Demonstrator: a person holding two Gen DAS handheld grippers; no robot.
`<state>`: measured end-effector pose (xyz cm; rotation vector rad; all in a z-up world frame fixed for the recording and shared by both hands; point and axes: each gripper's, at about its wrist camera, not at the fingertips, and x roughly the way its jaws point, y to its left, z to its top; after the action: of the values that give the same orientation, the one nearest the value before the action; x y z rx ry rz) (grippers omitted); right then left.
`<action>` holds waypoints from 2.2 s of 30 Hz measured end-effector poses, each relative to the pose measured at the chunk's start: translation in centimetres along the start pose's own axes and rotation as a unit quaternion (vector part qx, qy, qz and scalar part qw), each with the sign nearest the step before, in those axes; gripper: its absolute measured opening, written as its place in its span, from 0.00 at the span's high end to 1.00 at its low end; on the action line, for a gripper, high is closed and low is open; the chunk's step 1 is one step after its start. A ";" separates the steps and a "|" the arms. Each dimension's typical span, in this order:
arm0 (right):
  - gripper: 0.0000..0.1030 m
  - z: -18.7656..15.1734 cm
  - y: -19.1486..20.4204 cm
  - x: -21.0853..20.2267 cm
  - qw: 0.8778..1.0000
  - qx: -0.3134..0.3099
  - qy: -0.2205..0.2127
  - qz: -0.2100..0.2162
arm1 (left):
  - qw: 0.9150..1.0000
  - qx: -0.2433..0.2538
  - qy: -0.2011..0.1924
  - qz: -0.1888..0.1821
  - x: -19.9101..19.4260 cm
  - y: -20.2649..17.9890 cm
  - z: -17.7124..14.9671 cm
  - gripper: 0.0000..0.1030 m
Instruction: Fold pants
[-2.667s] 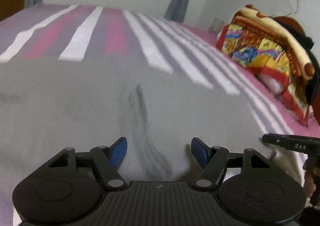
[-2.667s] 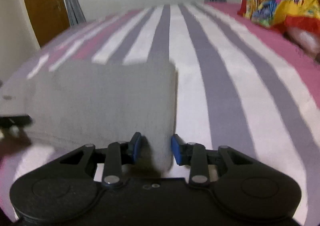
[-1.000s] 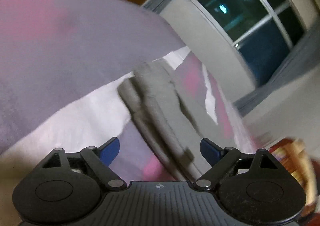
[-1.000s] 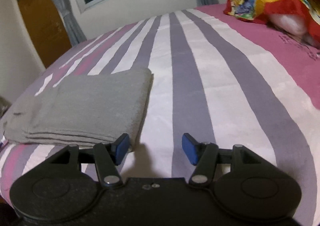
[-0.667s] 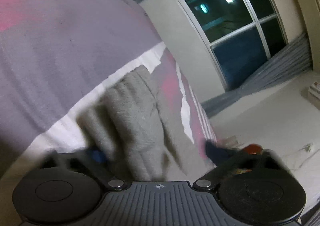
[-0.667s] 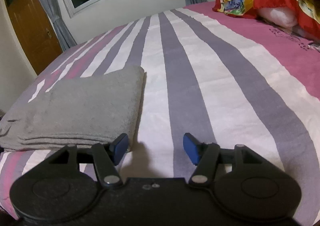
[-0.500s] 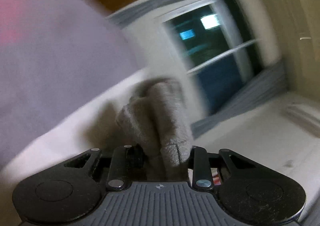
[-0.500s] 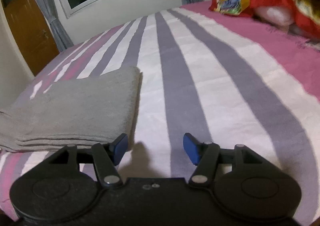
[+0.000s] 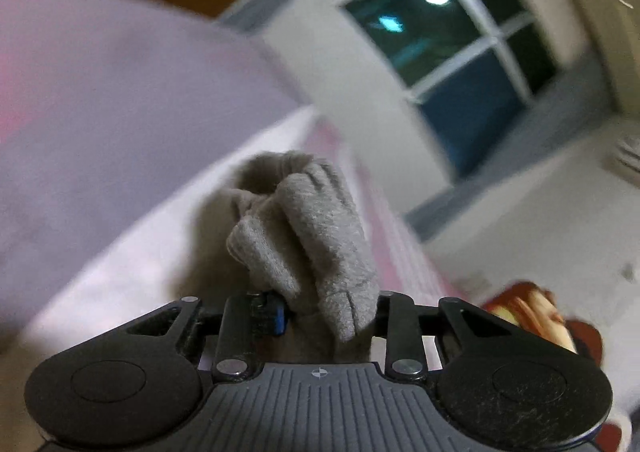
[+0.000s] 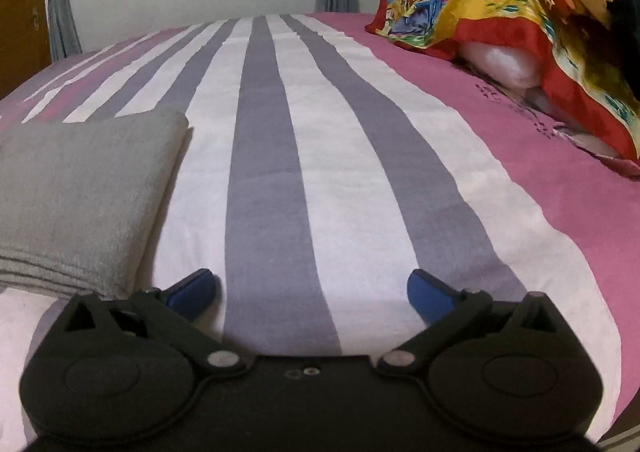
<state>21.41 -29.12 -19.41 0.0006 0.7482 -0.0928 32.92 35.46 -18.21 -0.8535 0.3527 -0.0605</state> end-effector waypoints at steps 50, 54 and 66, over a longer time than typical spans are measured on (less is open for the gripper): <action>0.43 3.3 7.0 -6.9 0.955 0.085 -0.047 0.280 | 0.911 0.376 0.130 0.112 -2.1 -12.8 -18.2 0.13; 0.42 4.5 9.3 -5.0 0.959 0.071 -0.027 0.274 | 0.917 0.363 0.133 0.101 -2.0 -11.7 -18.2 0.13; 0.81 7.2 10.5 -6.5 0.965 0.045 -0.067 0.248 | 0.924 0.354 0.116 0.085 -2.4 -10.9 -18.9 0.13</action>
<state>22.41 -18.40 -10.04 0.2656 0.5890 0.3480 25.37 15.02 -20.77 -0.0927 0.5805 -0.1192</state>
